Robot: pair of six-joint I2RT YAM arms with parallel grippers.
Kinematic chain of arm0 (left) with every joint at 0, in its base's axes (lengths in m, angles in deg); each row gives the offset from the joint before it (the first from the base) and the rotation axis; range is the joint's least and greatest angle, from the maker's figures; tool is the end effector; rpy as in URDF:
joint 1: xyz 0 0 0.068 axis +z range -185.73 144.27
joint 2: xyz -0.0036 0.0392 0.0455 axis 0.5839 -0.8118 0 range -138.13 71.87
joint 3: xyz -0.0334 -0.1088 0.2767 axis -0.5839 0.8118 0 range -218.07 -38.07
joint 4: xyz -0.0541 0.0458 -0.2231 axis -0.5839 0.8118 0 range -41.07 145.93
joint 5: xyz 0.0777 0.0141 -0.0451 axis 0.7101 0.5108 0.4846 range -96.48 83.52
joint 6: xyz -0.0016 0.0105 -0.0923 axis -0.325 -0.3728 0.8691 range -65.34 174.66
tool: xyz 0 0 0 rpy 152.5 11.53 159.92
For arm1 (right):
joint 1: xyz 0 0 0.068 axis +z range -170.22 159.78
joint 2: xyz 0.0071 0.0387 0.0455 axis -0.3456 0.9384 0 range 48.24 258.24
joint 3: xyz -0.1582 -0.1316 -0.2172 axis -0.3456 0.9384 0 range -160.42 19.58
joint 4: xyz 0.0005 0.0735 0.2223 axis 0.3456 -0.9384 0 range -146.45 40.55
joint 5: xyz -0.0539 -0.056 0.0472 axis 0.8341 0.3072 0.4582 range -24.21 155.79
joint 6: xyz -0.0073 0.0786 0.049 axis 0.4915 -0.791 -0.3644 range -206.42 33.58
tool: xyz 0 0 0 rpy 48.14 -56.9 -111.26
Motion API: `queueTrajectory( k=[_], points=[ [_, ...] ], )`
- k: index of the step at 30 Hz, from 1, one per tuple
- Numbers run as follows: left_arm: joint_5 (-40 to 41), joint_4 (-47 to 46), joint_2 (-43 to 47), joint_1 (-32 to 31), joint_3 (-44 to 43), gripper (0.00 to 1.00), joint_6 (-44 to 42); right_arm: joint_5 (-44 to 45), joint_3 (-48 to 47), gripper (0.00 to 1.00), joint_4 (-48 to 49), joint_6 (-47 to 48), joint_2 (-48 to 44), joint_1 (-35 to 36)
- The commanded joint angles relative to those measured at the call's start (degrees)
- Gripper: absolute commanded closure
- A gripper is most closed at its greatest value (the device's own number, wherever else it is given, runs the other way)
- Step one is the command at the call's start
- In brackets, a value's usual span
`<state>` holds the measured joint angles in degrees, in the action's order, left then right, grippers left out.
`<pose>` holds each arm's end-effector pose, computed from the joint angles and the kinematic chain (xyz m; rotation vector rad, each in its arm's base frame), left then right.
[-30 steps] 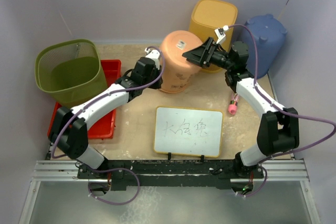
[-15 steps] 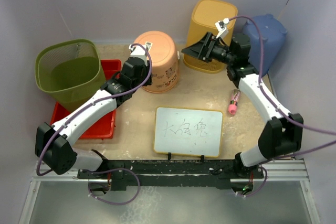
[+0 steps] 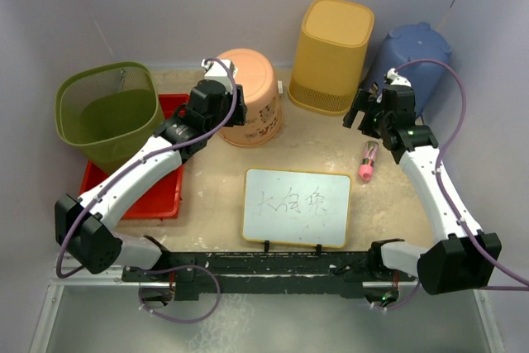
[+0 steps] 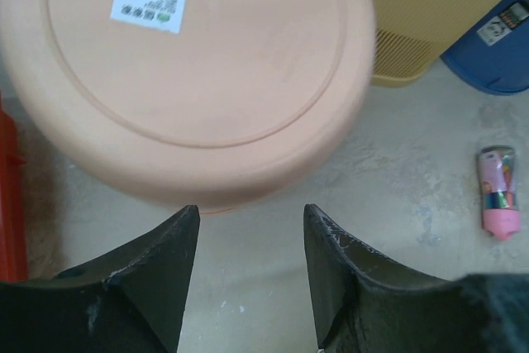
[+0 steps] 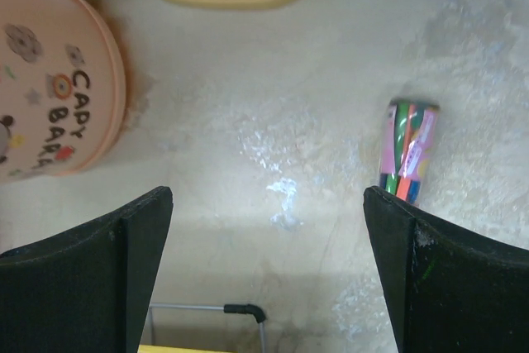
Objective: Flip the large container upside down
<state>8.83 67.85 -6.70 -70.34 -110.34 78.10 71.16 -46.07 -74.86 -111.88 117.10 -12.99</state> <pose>0.2784 -0.1653 0.3689 0.0249 2.0146 -0.3820 0.2705 0.0264 0.3576 0.3859 2.0415 0.2536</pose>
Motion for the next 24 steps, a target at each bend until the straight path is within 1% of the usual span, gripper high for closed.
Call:
queueTrajectory(
  k=[1, 3, 7, 10, 12, 14, 17, 21, 22, 24],
  points=[
    [-7.1, -5.4, -0.8, -2.5, -5.5, 0.49, 0.2, -2.1, 0.3, 0.01, 1.0, 0.4, 0.5, 0.2],
    [-7.7, -5.9, -2.9, -5.9, -7.9, 0.49, -0.7, -3.3, 0.2, 0.01, 1.5, -0.1, 1.3, 0.2],
    [-9.4, -4.6, -11.3, -11.3, -15.0, 0.49, -2.6, -3.0, 0.0, 0.01, 1.9, -1.2, 1.8, 0.2],
    [-12.1, -4.6, -17.1, -12.2, -17.5, 0.49, -2.3, 1.2, 0.3, 0.00, 0.3, -2.0, 0.9, 0.2],
    [-12.4, -4.1, -20.7, -12.2, -18.3, 0.49, -2.3, 4.0, 0.9, 0.00, -0.9, -1.9, 0.0, -0.3],
    [-10.5, -2.7, -22.6, -12.0, -19.3, 0.49, -2.9, 4.4, 2.0, 0.00, -1.3, -1.4, -1.3, -1.1],
    [-7.9, -0.1, -23.5, -9.2, -20.4, 0.49, -5.2, 3.8, 3.3, 0.00, -1.6, -0.6, -2.9, -1.9],
    [-11.7, 1.0, -23.4, 0.9, -21.1, 0.51, -4.1, 3.6, 4.1, 0.00, -1.6, 0.1, -3.9, -2.0],
    [-11.3, 1.2, -23.3, 2.1, -21.3, 0.51, -4.3, 3.3, 4.4, 0.00, -1.3, 0.0, -3.9, -2.0],
    [-10.3, 1.4, -22.9, 2.6, -21.9, 0.51, -4.9, 2.3, 4.7, 0.00, -0.6, -0.4, -3.8, -2.0]
  ],
)
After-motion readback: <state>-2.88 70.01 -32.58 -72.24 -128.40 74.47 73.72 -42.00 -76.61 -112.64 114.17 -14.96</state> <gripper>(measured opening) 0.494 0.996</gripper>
